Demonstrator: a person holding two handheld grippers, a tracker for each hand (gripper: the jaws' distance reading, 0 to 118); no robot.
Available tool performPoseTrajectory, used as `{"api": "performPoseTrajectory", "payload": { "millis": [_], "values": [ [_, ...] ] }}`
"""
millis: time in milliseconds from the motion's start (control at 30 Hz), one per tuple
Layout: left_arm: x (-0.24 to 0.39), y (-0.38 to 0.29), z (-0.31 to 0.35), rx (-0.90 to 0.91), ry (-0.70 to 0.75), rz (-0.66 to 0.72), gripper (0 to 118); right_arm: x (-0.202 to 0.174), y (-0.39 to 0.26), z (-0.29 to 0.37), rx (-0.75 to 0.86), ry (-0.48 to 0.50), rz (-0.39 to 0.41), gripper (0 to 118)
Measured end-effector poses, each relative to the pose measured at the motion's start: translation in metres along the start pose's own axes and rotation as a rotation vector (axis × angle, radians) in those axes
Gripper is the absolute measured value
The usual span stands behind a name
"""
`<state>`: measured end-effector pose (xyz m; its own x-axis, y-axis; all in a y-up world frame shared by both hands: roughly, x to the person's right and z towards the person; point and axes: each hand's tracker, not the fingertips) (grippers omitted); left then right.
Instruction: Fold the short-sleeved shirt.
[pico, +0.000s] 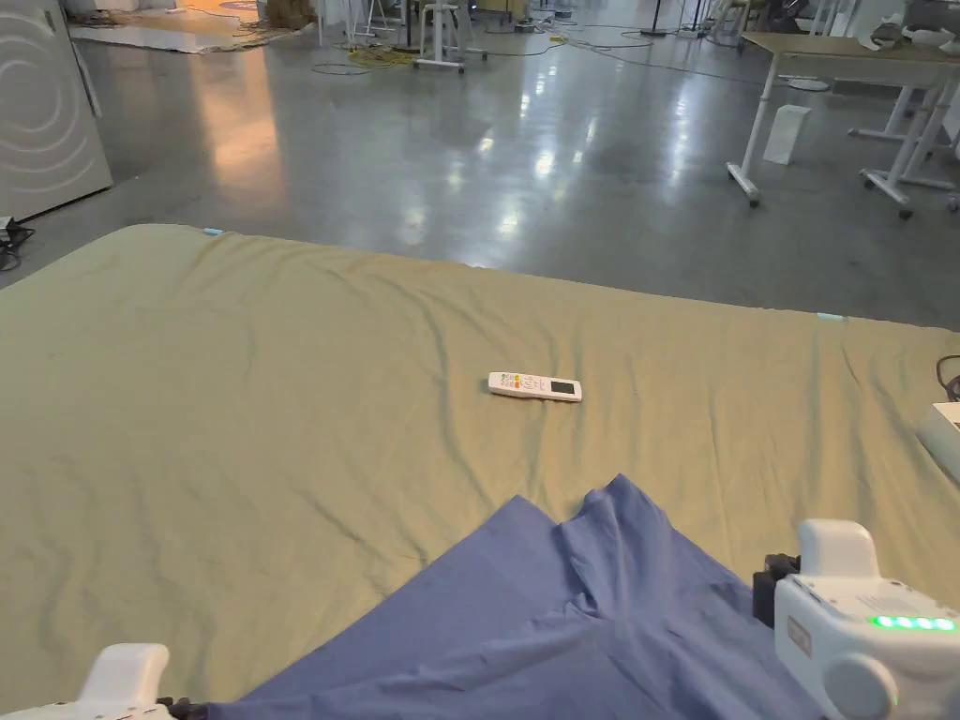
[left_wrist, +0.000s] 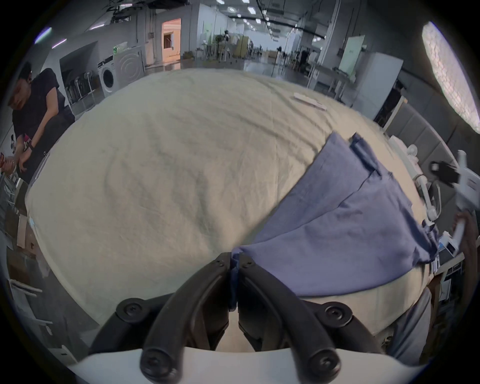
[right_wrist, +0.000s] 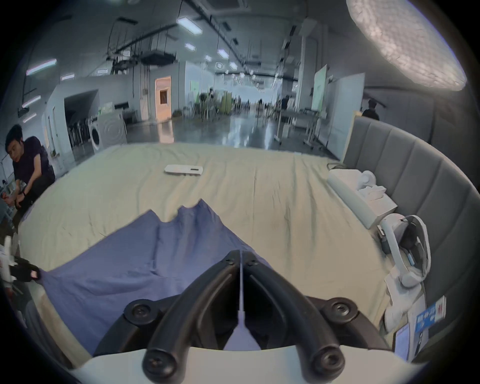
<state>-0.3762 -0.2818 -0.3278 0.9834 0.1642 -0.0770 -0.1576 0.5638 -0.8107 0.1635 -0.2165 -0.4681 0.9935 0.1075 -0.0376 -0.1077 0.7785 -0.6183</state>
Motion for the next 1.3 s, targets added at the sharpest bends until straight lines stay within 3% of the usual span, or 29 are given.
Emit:
{"api": "performPoseTrajectory", "payload": {
  "millis": [100, 133, 167, 200, 433, 533, 600, 633, 800, 900, 1300],
  "values": [
    [0.001, 0.004, 0.011, 0.049, -0.029, 0.037, 6, 0.012, 0.017, -0.052, -0.145, 0.058, 0.068, 41],
    [0.002, 0.005, 0.013, 0.036, -0.023, 0.032, 6, 0.012, 0.020, -0.068, -0.169, 0.060, 0.094, 59],
    [0.004, 0.004, 0.015, 0.046, -0.020, 0.033, 6, 0.013, 0.023, -0.083, -0.204, 0.090, 0.109, 69],
    [0.005, 0.006, 0.016, 0.057, -0.010, 0.027, 6, 0.014, 0.026, -0.096, -0.247, 0.110, 0.121, 71],
    [0.012, 0.008, 0.010, 0.037, -0.004, 0.040, 6, -0.002, 0.015, -0.165, -0.464, 0.161, 0.182, 70],
    [0.011, 0.007, 0.008, 0.032, 0.000, 0.061, 6, -0.011, 0.005, -0.167, -0.441, 0.143, 0.194, 60],
    [0.012, 0.005, 0.007, 0.032, 0.007, 0.062, 6, -0.018, 0.005, -0.162, -0.409, 0.146, 0.207, 32],
    [0.012, 0.005, 0.007, 0.034, 0.008, 0.060, 6, -0.021, 0.004, -0.161, -0.395, 0.165, 0.217, 5],
    [0.013, 0.006, 0.008, 0.045, 0.006, 0.057, 6, -0.027, 0.004, -0.145, -0.307, 0.131, 0.272, 2],
    [0.016, 0.012, 0.013, 0.068, -0.003, 0.058, 6, -0.016, 0.016, -0.112, -0.205, 0.114, 0.204, 2],
    [0.052, 0.083, 0.058, 0.267, -0.095, -0.012, 6, 0.045, 0.088, 0.069, 0.239, -0.006, 0.055, 2]
  ]
}}
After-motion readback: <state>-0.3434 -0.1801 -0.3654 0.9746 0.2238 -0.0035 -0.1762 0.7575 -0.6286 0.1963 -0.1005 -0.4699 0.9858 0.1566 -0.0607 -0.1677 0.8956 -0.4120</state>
